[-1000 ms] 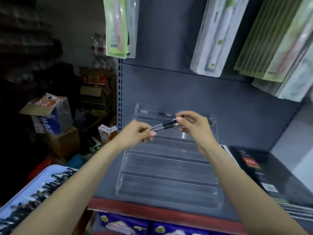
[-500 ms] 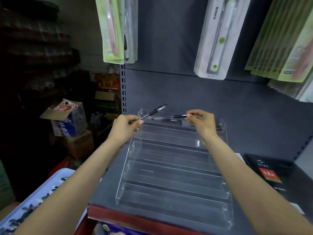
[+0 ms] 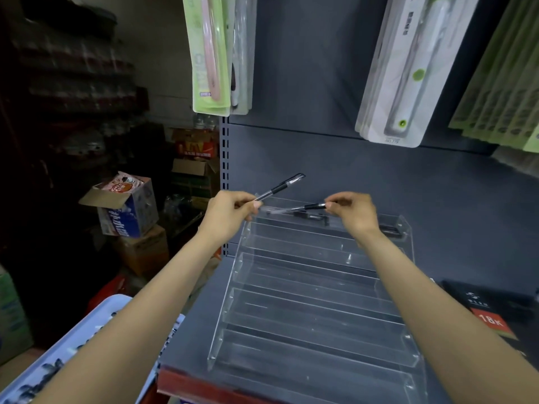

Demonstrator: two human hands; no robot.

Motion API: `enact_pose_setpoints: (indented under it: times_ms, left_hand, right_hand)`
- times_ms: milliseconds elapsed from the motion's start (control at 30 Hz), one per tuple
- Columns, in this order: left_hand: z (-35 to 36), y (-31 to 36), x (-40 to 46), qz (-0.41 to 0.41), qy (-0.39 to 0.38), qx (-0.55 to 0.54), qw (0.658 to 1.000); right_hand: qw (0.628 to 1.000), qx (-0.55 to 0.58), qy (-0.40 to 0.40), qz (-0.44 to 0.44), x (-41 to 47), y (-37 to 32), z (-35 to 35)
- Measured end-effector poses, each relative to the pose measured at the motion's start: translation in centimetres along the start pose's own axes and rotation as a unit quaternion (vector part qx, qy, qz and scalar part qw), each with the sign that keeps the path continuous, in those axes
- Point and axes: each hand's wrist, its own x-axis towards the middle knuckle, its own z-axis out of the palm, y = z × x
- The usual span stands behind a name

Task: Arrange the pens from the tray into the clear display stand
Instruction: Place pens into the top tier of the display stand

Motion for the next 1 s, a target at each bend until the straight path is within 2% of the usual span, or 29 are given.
enact_pose_setpoints:
  times_ms: [200,467,533,600,700,800,933,1000]
  left_hand:
    - [0.3,-0.3,0.4,-0.004,-0.006,-0.007,1.0]
    - [0.0,-0.4,0.5,-0.005,-0.021,0.003,1.0]
    - [-0.1,-0.4,0.5,-0.005,-0.032,0.014,0.999]
    - [-0.2,-0.3,0.5,0.002,-0.043,0.03,0.999]
    - [-0.1,0.4,0.7,0.022,-0.072,0.055,0.996]
    - [0.6,1.3,1.0,0.039,-0.089,0.074,0.993]
    - [1.3,1.1,1.6,0.001,0.008,0.088,0.996]
    - [1.3,0.2,1.8,-0.05,0.02,0.107,0.993]
  right_hand:
    - [0.981,-0.17,-0.071,-0.058,0.2,-0.8,1.0]
    - [0.961,-0.235,-0.132,-0.066,-0.1,-1.5,1.6]
    - [0.968,-0.207,-0.11,-0.086,-0.2,-1.2,1.5]
    - [0.988,-0.099,-0.08,-0.089,-0.4,-1.3,1.1]
    - [0.985,0.086,-0.125,-0.078,-0.9,-2.2,0.3]
    - [0.98,0.092,-0.137,-0.114,-1.1,-2.7,0.0]
    - [0.991,0.101,-0.022,-0.088,-0.5,-1.8,-0.7]
    - [0.995,0.075,0.028,-0.066,-0.1,-1.1,-1.0]
